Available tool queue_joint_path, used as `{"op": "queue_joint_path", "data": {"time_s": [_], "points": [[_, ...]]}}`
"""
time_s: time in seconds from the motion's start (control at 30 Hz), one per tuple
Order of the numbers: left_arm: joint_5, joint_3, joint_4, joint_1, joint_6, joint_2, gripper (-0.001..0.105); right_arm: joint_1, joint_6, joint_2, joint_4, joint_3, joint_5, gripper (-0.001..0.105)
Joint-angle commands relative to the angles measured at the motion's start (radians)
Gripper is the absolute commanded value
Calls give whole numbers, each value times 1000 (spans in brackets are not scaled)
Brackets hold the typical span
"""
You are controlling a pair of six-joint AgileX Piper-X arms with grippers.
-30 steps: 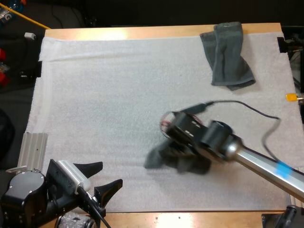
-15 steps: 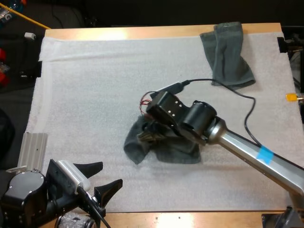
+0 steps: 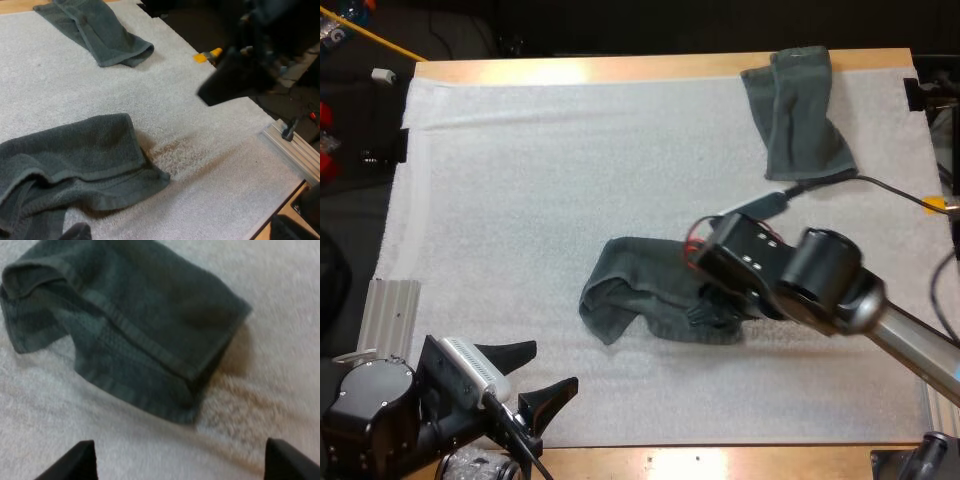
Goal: Pick towel from pile, fold and stack
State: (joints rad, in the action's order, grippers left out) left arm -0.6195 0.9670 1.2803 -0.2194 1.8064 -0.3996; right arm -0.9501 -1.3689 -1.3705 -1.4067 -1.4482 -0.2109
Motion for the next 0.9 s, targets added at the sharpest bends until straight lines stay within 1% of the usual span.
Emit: {"op": "queue_joint_path", "data": {"time_s": [0.0, 0.03, 0.2, 0.33, 0.43, 0.57, 0.67, 0.8, 0.87], "points": [[-13, 6, 1, -2, 7, 0, 68, 3, 24, 32, -14, 22, -11, 64], [-13, 6, 1, -2, 7, 0, 68, 3, 35, 43, -14, 32, -11, 64], [-13, 6, 1, -2, 7, 0, 68, 3, 99, 156, -10, 163, -16, 64], [-13, 6, 1, -2, 7, 0, 68, 3, 138, 213, 24, 255, -15, 64], [-13, 6, 25, -2, -5, 0, 68, 3, 182, 250, 55, 333, 39, 64], [-11, 6, 104, -2, -57, 0, 68, 3, 221, 280, 173, 453, 67, 64], [0, 6, 139, -2, -61, 0, 68, 3, 258, 280, 285, 538, 84, 64], [0, 6, 173, -2, -61, 0, 68, 5, 338, 280, 452, 671, 102, 64], [0, 6, 188, -2, -61, 1, 68, 5, 391, 280, 519, 718, 102, 63]]}}
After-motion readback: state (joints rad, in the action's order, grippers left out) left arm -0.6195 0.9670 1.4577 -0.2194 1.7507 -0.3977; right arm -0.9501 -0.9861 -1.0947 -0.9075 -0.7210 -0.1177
